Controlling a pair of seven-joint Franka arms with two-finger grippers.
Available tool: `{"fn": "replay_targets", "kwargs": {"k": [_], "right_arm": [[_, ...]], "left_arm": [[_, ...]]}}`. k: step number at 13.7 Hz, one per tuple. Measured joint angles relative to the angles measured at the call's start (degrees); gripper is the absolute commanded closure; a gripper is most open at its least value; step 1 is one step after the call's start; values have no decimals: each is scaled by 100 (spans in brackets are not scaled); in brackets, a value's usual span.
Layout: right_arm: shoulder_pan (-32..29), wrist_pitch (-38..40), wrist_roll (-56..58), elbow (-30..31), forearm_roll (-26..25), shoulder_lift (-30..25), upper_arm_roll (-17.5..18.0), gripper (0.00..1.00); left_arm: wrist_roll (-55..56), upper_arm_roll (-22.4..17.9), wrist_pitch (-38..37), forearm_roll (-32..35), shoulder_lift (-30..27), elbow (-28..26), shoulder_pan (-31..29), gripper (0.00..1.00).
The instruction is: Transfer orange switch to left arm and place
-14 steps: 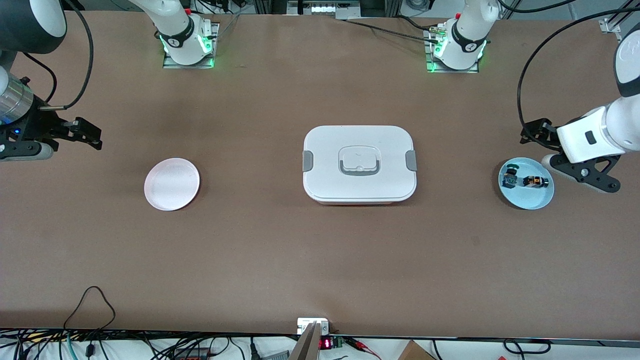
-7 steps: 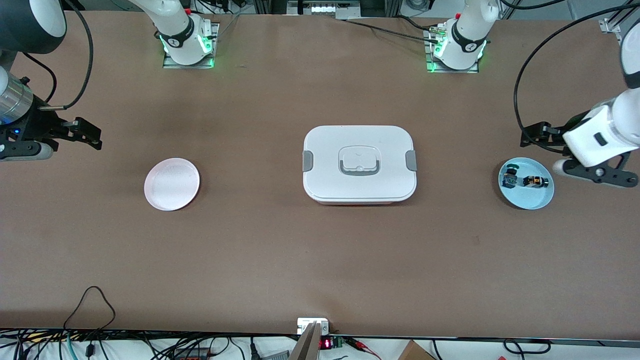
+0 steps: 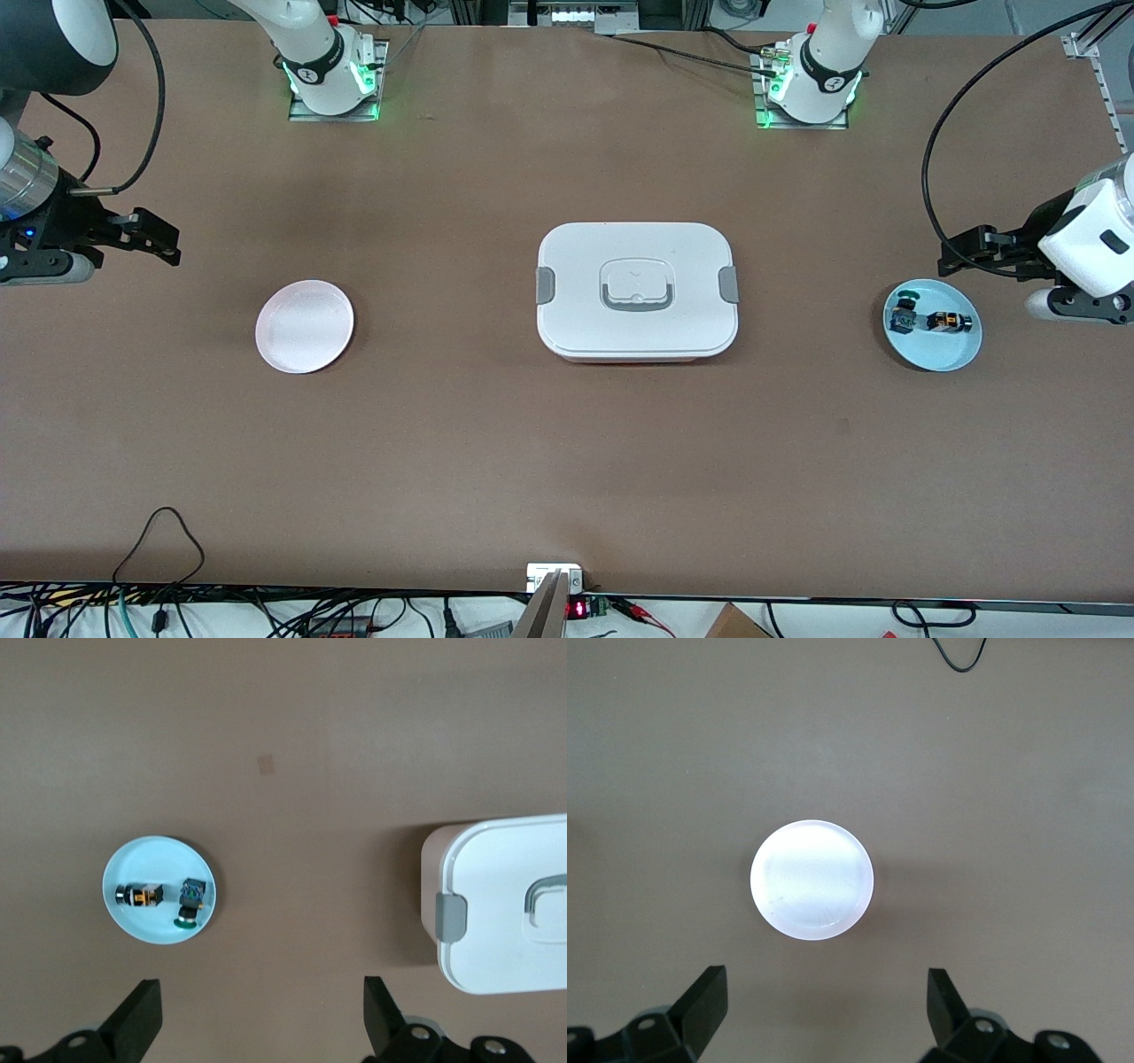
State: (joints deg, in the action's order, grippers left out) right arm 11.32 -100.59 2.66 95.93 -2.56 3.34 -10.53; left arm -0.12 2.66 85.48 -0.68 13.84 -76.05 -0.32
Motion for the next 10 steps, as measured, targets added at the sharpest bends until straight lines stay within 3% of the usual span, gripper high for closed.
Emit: {"fn": "replay_targets", "kwargs": {"k": [4,10], "right_arm": [[0,0,0,-1,0,0,0,0],[0,0,0,-2,0,0,0,0]], "left_arm": [[2,0,588,0,-606,-892,-46,0],[13,0,603,0,-799,-1105,-53,0]]}}
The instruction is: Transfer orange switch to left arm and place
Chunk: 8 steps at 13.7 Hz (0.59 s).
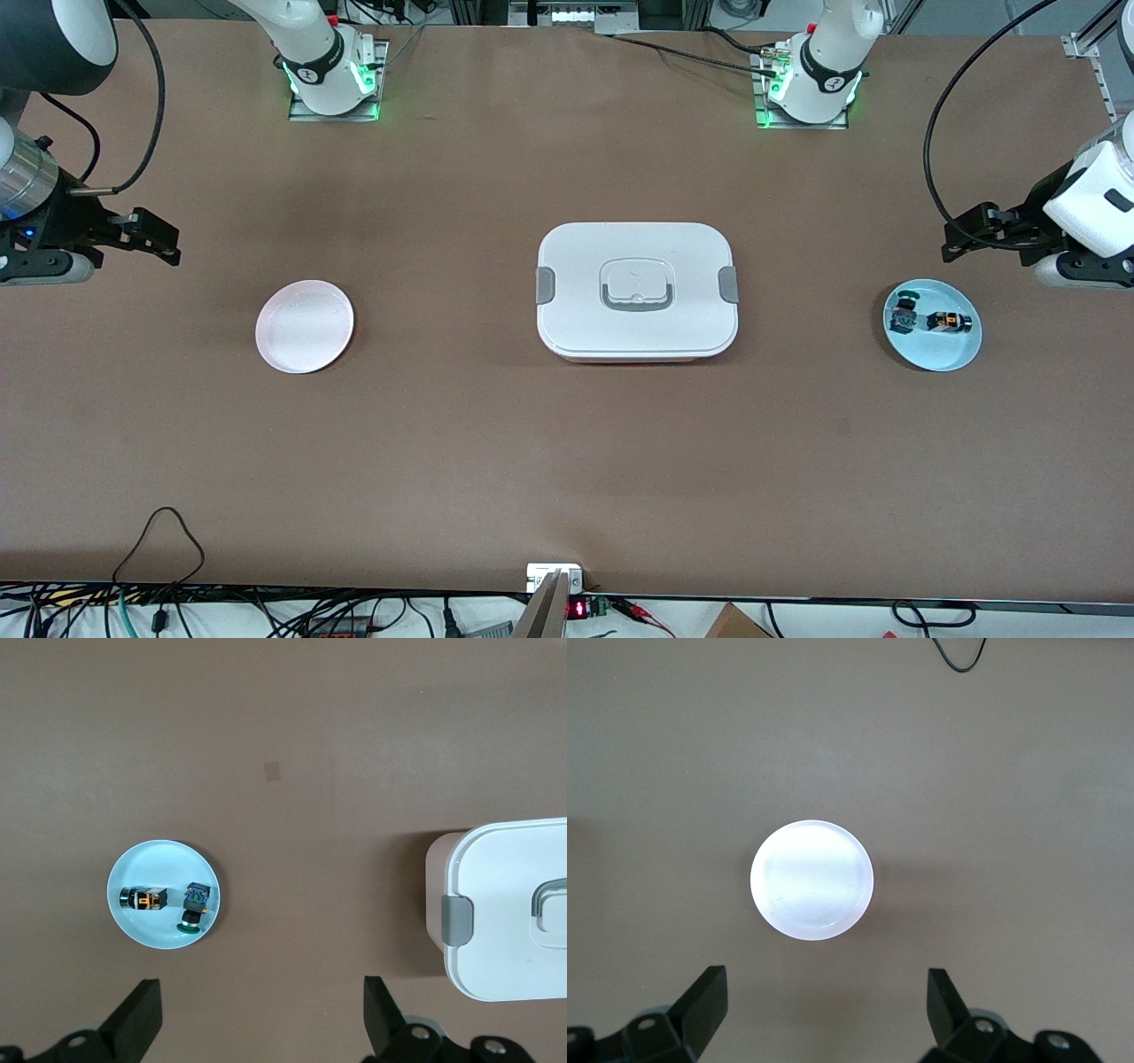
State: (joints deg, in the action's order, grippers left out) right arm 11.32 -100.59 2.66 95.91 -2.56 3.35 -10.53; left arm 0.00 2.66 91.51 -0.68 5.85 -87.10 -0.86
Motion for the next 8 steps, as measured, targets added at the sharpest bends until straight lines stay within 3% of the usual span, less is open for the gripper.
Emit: {"fn": "replay_targets", "kwargs": {"k": [8], "right_arm": [[0,1,0,0,0,0,0,0]], "left_arm": [[55,-23,-26,107,-25,5,-28,0]]}}
